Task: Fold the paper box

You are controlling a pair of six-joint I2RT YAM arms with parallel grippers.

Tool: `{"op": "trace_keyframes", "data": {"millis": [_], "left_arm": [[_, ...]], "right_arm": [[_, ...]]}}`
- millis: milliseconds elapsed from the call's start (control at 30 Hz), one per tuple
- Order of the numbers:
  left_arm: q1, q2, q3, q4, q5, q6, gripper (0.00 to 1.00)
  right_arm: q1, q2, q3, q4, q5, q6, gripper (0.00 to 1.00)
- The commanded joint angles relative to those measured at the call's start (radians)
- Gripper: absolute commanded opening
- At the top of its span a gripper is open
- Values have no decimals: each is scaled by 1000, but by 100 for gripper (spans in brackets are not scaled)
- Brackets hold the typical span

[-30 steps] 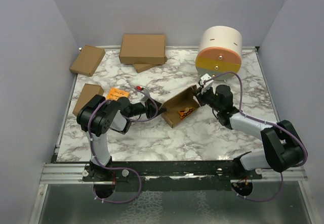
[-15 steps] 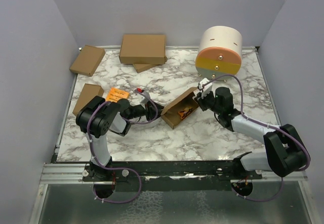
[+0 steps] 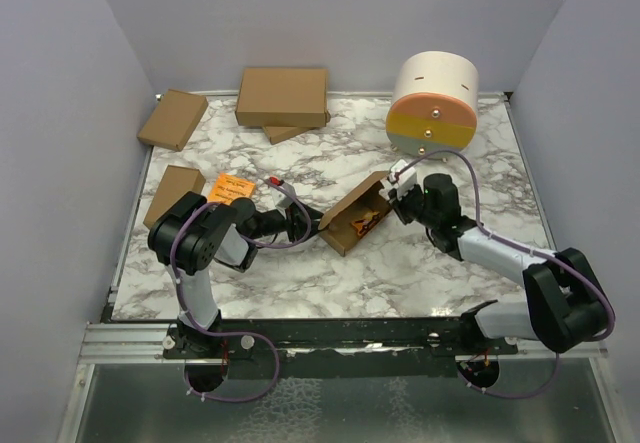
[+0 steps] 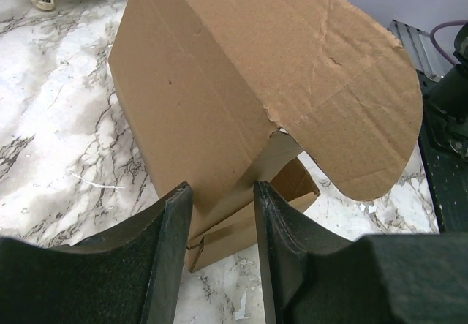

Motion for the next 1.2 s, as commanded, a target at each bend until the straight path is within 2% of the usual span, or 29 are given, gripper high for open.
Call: {"op": "trace_keyframes", "data": {"millis": [0, 100, 233, 300, 433, 533, 633, 733, 800, 933, 1167], "left_arm": [[-5, -19, 1, 241, 6, 0, 42], [-5, -13, 2, 241, 9, 2, 41], [-5, -7, 6, 240, 12, 5, 41], [-5, -3, 8, 240, 14, 4, 41], [-5, 4, 10, 240, 21, 6, 41], [-5, 5, 10, 236, 21, 10, 40], [-5, 7, 11, 232, 23, 12, 40], [-5, 9, 15, 231, 24, 13, 40], [-5, 7, 14, 227, 26, 13, 40], [-5, 7, 17, 215, 28, 18, 40], [-5, 11, 22, 209, 34, 21, 40]], "right_arm": [[-1, -91, 24, -58, 17, -88, 17], [-17, -175, 17, -127, -59, -170, 24], [-62, -188, 135, -368, -122, -257, 24], [-96, -211, 175, -476, -245, -341, 24], [-126, -214, 285, -634, -408, -402, 22], [-132, -195, 416, -715, -511, -392, 23], [-132, -139, 534, -699, -628, -285, 24], [-129, -11, 647, -701, -739, -177, 26], [-105, 94, 724, -739, -756, -133, 26], [-39, 245, 793, -771, -665, -120, 25], [-1, 324, 808, -875, -588, -193, 23]]}}
